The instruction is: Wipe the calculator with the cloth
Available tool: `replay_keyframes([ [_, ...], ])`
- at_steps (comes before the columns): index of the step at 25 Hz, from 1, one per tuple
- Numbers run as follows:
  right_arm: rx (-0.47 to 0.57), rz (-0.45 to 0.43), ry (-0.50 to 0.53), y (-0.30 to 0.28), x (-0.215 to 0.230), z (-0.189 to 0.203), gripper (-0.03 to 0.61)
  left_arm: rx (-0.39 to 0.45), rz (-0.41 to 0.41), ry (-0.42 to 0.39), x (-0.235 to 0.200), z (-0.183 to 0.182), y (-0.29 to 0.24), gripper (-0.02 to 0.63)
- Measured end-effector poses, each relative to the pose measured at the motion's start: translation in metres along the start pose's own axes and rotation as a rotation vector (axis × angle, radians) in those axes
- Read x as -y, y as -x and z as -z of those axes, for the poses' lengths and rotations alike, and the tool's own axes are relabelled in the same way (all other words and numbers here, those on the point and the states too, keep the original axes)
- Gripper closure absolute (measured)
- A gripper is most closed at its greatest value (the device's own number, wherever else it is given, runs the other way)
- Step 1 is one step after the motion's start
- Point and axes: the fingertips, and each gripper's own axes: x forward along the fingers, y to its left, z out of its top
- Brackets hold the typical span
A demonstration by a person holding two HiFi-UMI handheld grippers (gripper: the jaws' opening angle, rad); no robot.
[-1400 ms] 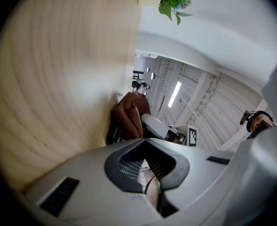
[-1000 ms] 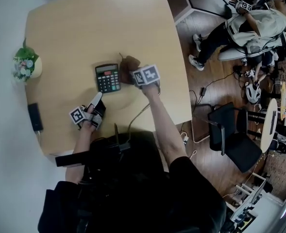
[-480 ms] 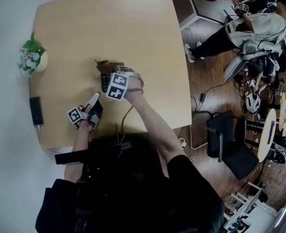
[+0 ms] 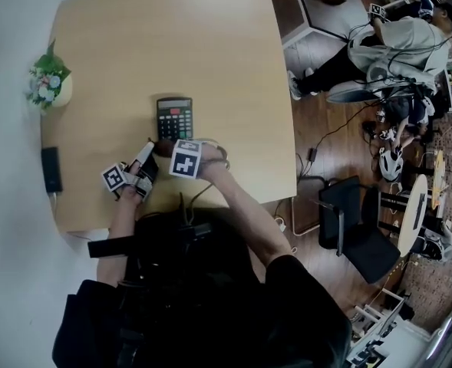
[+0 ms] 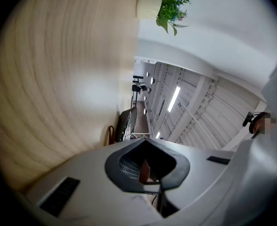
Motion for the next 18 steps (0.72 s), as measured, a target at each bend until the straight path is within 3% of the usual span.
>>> replay_keyframes([
  [2, 0.048, 0.061, -0.079, 0.024, 0.026, 0.0, 0.526, 0.0, -0.004, 0.004, 0.0, 0.0, 0.0, 0.612],
  [5, 0.128, 0.297, -0.155, 0.07, 0.093, -0.013, 0.526, 0.002, -0.001, 0.006, 0.0, -0.001, 0.0, 0.612],
  [7, 0.127, 0.471, -0.126, 0.089, 0.132, -0.023, 0.526, 0.002, 0.001, 0.006, 0.0, -0.001, 0.001, 0.612],
  [9, 0.086, 0.541, -0.054, 0.083, 0.148, -0.032, 0.526, 0.002, 0.001, 0.001, -0.001, -0.002, 0.001, 0.612],
  [14, -0.066, 0.398, 0.137, 0.016, 0.098, -0.033, 0.526, -0.001, 0.001, -0.003, -0.002, 0.0, -0.001, 0.612],
  [18, -0.089, 0.254, 0.15, -0.017, 0.037, -0.024, 0.526, 0.0, -0.006, -0.001, -0.005, -0.004, 0.002, 0.612],
])
